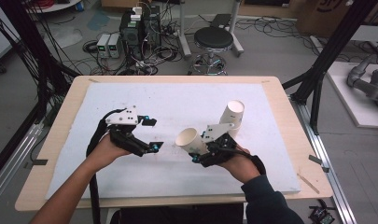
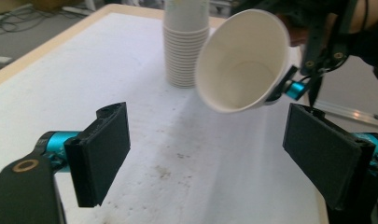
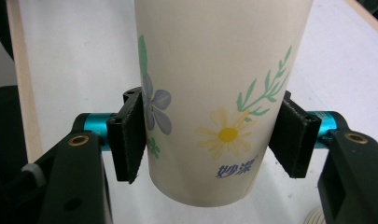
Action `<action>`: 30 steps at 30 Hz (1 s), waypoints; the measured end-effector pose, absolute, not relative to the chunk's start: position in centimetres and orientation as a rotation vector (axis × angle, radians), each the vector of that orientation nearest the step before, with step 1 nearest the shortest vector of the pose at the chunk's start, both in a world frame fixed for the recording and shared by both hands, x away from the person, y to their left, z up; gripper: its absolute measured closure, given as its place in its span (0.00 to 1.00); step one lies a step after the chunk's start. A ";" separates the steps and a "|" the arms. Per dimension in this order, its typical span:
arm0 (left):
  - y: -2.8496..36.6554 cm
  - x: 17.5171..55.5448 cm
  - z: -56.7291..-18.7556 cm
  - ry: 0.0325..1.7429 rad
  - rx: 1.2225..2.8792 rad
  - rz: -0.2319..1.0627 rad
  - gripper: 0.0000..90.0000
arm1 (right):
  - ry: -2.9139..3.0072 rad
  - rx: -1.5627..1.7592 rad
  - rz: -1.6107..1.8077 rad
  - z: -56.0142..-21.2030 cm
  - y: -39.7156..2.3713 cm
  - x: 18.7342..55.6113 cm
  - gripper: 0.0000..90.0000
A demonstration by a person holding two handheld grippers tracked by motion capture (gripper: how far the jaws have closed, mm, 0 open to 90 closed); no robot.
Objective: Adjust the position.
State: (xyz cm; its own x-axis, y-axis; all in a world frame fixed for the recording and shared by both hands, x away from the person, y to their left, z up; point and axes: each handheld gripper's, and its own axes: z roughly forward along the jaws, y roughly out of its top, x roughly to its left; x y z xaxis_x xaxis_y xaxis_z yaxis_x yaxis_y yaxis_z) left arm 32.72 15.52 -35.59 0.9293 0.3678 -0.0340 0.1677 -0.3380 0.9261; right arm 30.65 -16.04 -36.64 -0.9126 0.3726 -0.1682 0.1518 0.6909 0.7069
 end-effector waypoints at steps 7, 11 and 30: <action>17.3 32.2 -37.7 0.478 1.828 0.284 0.17 | 2.504 0.450 1.183 -37.3 -18.0 29.8 0.40; 18.0 31.8 -38.7 0.507 1.796 0.319 0.17 | 2.466 0.474 1.241 -37.8 -18.8 29.4 0.40; 20.0 31.0 -41.4 0.596 1.738 0.399 0.17 | 2.328 0.574 1.475 -40.1 -19.0 30.1 0.40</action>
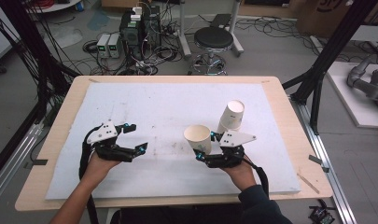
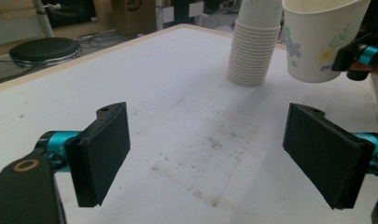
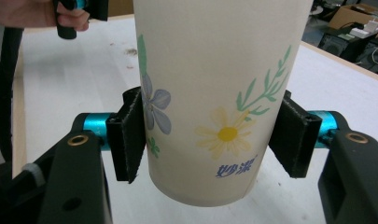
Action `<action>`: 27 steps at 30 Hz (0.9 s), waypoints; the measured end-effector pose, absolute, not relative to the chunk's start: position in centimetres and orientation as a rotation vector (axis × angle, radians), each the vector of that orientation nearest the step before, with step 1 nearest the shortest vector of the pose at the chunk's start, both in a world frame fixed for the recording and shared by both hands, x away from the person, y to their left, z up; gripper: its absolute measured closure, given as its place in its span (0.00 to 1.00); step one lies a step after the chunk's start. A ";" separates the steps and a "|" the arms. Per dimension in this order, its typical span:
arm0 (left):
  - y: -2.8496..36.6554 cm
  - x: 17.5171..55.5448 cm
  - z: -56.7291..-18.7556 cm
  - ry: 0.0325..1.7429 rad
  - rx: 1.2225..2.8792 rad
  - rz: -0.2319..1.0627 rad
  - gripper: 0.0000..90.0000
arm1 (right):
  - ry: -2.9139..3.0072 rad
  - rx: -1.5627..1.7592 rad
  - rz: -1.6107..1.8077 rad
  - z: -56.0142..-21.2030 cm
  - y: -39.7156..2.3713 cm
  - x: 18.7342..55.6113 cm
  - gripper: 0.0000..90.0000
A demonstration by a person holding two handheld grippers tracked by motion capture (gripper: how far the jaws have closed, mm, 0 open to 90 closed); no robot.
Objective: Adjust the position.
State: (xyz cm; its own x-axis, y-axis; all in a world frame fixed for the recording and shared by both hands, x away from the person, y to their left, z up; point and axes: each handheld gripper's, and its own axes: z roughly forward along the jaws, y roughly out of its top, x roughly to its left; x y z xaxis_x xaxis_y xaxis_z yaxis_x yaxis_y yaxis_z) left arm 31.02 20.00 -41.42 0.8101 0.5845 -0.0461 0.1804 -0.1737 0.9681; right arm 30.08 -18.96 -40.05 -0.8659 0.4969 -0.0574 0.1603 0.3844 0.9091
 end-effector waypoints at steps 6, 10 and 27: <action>20.8 30.7 -42.2 0.612 1.704 0.456 0.17 | 2.268 0.584 1.528 -40.2 -18.6 30.3 0.40; 21.1 30.6 -42.6 0.620 1.709 0.477 0.17 | 2.235 0.618 1.553 -40.1 -18.8 30.7 0.40; 21.9 30.3 -42.9 0.634 1.690 0.494 0.17 | 2.167 0.654 1.600 -39.9 -17.9 31.7 0.40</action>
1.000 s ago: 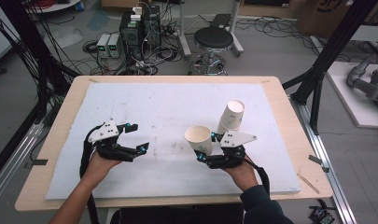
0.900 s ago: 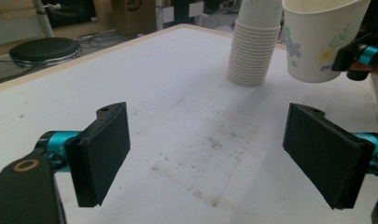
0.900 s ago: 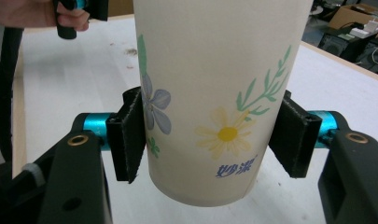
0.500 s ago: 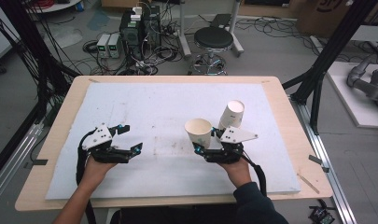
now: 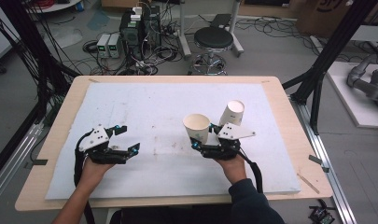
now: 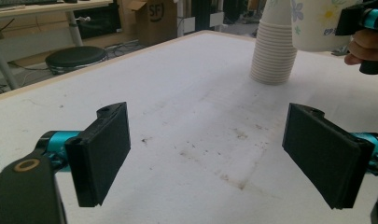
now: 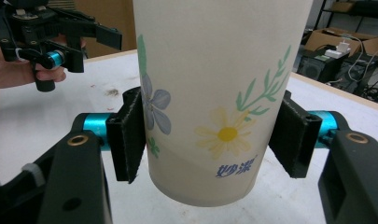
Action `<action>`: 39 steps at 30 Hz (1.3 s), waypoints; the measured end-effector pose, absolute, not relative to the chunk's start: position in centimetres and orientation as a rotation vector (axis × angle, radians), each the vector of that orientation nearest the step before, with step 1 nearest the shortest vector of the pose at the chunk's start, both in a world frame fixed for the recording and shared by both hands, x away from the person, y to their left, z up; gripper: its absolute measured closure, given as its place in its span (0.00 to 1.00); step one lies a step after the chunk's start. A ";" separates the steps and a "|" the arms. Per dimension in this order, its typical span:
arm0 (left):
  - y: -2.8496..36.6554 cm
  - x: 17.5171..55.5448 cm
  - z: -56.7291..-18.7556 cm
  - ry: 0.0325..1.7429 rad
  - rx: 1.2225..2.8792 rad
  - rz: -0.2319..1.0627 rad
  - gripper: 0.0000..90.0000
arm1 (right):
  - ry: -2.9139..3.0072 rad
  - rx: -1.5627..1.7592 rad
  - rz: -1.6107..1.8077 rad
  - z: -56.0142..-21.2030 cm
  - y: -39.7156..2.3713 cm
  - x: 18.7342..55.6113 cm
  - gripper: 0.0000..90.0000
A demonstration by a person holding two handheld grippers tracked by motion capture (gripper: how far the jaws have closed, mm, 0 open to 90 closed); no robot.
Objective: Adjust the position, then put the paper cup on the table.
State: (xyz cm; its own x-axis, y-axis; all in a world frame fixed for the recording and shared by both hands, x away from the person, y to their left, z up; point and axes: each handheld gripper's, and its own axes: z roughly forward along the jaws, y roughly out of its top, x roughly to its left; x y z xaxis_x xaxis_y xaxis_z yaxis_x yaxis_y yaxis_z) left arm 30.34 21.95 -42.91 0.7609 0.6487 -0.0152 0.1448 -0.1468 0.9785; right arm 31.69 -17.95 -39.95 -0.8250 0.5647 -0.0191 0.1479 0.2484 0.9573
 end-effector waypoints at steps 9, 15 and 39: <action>22.4 30.3 -42.9 0.644 1.686 0.500 0.17 | 2.150 0.667 1.611 -40.1 -17.7 31.7 0.40; 22.4 30.3 -42.9 0.644 1.690 0.497 0.17 | 2.146 0.679 1.625 -40.8 -16.8 31.8 0.40; 22.4 30.3 -43.1 0.648 1.702 0.488 0.17 | 2.204 0.742 1.539 -44.8 -13.3 33.4 0.40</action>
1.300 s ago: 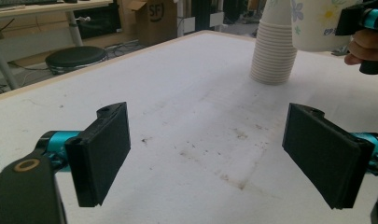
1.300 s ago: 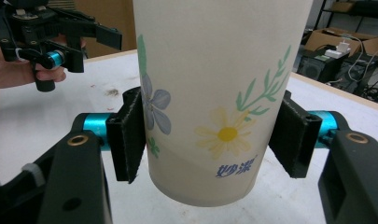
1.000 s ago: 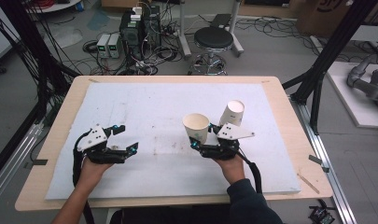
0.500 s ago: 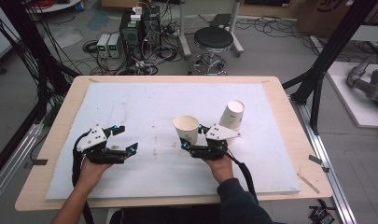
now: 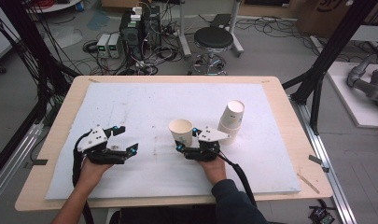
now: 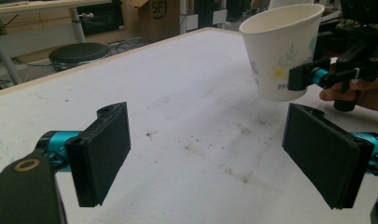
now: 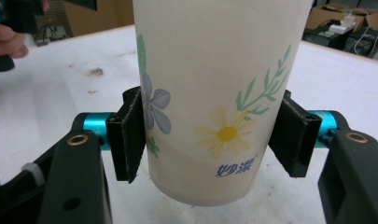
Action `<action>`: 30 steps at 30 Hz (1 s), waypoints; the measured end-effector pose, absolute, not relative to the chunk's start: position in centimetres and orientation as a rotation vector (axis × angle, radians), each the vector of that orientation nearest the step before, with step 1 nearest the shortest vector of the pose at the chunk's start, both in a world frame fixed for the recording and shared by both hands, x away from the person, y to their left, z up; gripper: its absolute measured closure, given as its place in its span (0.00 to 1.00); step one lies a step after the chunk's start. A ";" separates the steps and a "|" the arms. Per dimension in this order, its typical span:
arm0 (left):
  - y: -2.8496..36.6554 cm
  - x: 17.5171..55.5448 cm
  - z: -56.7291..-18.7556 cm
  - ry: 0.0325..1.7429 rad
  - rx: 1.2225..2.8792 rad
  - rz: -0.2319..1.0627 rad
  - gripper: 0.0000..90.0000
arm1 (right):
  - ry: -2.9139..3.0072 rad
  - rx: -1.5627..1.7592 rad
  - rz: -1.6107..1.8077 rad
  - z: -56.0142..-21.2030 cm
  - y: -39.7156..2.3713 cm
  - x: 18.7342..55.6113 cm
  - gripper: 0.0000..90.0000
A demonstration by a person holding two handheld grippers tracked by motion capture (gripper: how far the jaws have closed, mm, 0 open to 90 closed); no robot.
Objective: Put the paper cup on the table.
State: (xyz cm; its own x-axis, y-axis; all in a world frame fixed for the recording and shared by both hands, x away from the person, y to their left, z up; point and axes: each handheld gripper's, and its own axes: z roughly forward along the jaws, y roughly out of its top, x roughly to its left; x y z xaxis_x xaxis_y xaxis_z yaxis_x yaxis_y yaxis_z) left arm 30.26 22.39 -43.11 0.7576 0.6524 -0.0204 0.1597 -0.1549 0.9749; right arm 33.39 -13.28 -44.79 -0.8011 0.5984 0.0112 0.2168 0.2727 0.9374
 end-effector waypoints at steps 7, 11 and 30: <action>22.4 30.3 -43.2 0.653 1.704 0.489 0.17 | 2.221 0.771 1.528 -45.3 -13.0 33.8 0.40; 22.3 30.3 -43.2 0.651 1.707 0.488 0.17 | 2.250 0.781 1.496 -45.3 -12.7 34.0 0.40; 22.5 30.3 -43.3 0.665 1.704 0.488 0.17 | 2.405 0.875 1.249 -45.3 -11.0 35.3 0.40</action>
